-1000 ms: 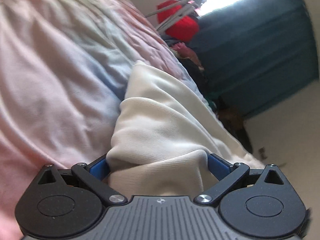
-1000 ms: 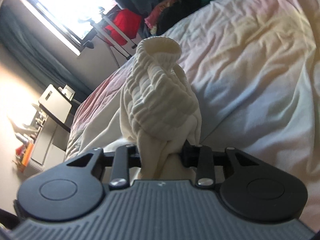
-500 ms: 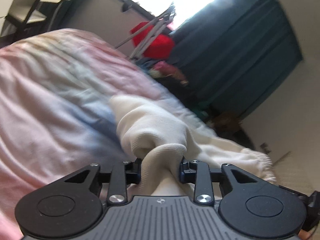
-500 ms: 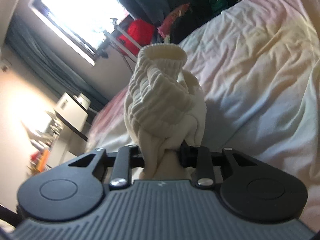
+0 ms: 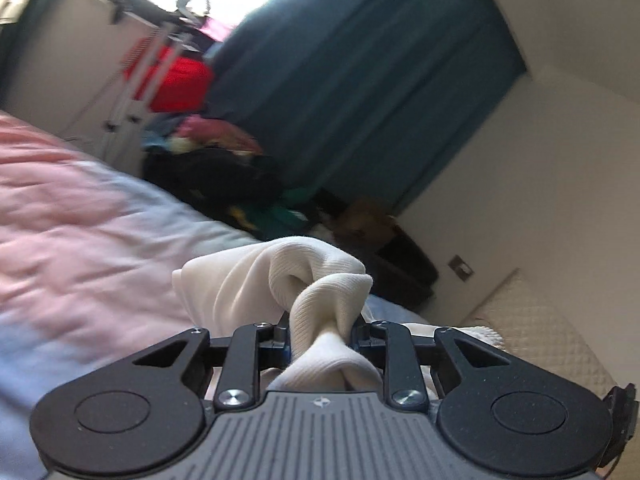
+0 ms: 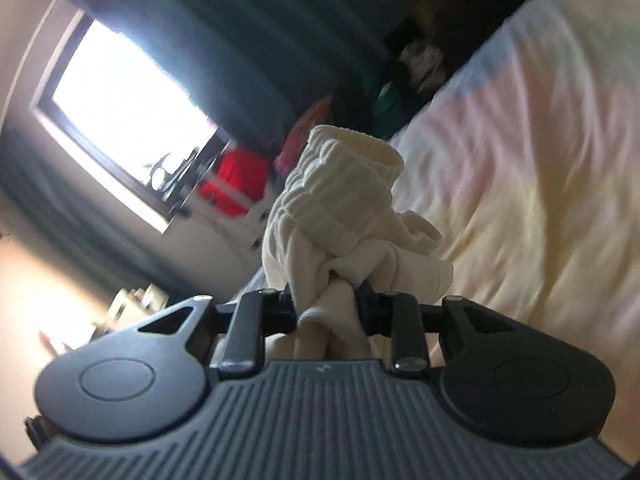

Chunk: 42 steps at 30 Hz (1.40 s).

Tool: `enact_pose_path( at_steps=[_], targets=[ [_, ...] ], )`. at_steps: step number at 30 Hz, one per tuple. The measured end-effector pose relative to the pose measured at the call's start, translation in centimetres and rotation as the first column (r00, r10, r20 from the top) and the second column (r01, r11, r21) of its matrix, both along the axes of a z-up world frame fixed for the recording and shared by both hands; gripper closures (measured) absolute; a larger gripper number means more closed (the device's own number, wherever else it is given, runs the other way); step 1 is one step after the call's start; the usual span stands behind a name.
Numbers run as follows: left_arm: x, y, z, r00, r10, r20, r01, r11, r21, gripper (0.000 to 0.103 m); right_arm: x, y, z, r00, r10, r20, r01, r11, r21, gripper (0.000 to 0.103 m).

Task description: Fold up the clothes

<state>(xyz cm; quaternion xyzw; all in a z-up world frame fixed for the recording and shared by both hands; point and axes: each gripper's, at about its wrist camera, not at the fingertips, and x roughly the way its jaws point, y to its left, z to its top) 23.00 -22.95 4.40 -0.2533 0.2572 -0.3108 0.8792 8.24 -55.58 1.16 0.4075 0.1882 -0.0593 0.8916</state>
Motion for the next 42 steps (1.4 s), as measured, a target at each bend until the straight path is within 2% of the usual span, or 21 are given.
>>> enact_pose_path(
  at_steps=[3, 5, 9, 11, 14, 16, 19, 20, 21, 22, 23, 26, 28, 31, 35, 40, 42],
  targets=[
    [3.3, -6.9, -0.3, 0.999, -0.042, 0.030, 0.042, 0.999, 0.000, 0.077, 1.3, -4.7, 1.2, 0.996, -0.085, 0.013, 0.085, 0.996, -0.036, 0.074],
    [5.3, -11.1, -1.5, 0.997, -0.064, 0.047, 0.063, 0.998, 0.021, 0.077, 2.3, -7.4, 0.6, 0.990, -0.140, 0.015, 0.141, 0.988, -0.069, 0.074],
    [8.2, -17.4, -6.4, 0.993, -0.115, -0.023, 0.116, 0.988, 0.103, 0.077, 3.4, -10.7, -3.9, 0.974, -0.223, -0.049, 0.219, 0.973, -0.074, 0.073],
    [9.1, -18.8, -9.4, 0.987, -0.134, -0.089, 0.144, 0.982, 0.120, 0.077, 3.4, -11.6, -7.2, 0.967, -0.236, -0.101, 0.231, 0.971, -0.058, 0.073],
    [9.4, -17.2, -12.4, 0.976, -0.184, -0.120, 0.201, 0.969, 0.147, 0.073, 1.8, -11.4, -12.0, 0.962, -0.235, -0.139, 0.238, 0.971, 0.008, 0.073],
    [9.5, -16.1, -14.3, 0.966, -0.217, -0.141, 0.239, 0.957, 0.164, 0.066, 0.1, -10.6, -13.9, 0.965, -0.234, -0.116, 0.237, 0.971, 0.008, 0.073],
    [9.7, -14.4, -17.4, 0.952, -0.250, -0.176, 0.282, 0.941, 0.188, 0.057, -1.5, -9.1, -16.5, 0.963, -0.246, -0.109, 0.248, 0.969, -0.001, 0.065],
    [9.6, -14.1, -18.3, 0.952, -0.254, -0.169, 0.288, 0.930, 0.226, 0.050, -1.9, -8.7, -17.3, 0.960, -0.253, -0.116, 0.255, 0.967, 0.002, 0.062],
    [9.1, -13.8, -18.8, 0.954, -0.264, -0.143, 0.294, 0.917, 0.270, 0.041, -2.2, -8.4, -18.1, 0.958, -0.263, -0.116, 0.266, 0.964, 0.012, 0.061],
    [8.5, -13.7, -19.1, 0.958, -0.270, -0.102, 0.288, 0.904, 0.316, 0.036, -2.5, -8.2, -18.8, 0.955, -0.275, -0.113, 0.280, 0.960, 0.026, 0.059],
    [7.9, -13.5, -19.2, 0.961, -0.268, -0.072, 0.276, 0.899, 0.341, 0.028, -2.8, -8.2, -19.2, 0.952, -0.284, -0.109, 0.290, 0.956, 0.042, 0.058],
    [7.1, -12.8, -18.2, 0.964, -0.256, -0.068, 0.263, 0.898, 0.354, 0.027, -3.2, -8.6, -18.2, 0.945, -0.290, -0.152, 0.302, 0.951, 0.060, 0.057],
    [6.4, -12.5, -16.9, 0.967, -0.244, -0.068, 0.252, 0.897, 0.363, 0.026, -3.6, -8.2, -16.9, 0.933, -0.295, -0.205, 0.308, 0.951, 0.034, 0.057],
    [3.7, -11.9, -13.4, 0.973, -0.228, -0.021, 0.218, 0.894, 0.392, 0.023, -4.4, -7.1, -14.8, 0.913, -0.316, -0.260, 0.318, 0.948, -0.037, 0.057],
    [0.7, -11.7, -8.8, 0.969, -0.246, 0.032, 0.213, 0.891, 0.400, 0.023, -6.2, -4.8, -10.3, 0.910, -0.327, -0.254, 0.299, 0.944, -0.143, 0.057],
    [-4.8, -10.9, -2.2, 0.957, -0.254, 0.141, 0.174, 0.889, 0.423, 0.018, -8.9, -1.5, -4.2, 0.943, -0.278, -0.183, 0.234, 0.945, -0.230, 0.056],
    [-6.7, -10.4, -0.1, 0.952, -0.257, 0.167, 0.165, 0.890, 0.425, 0.016, -10.1, -0.5, -1.9, 0.951, -0.270, -0.153, 0.224, 0.939, -0.262, 0.045]
  ],
)
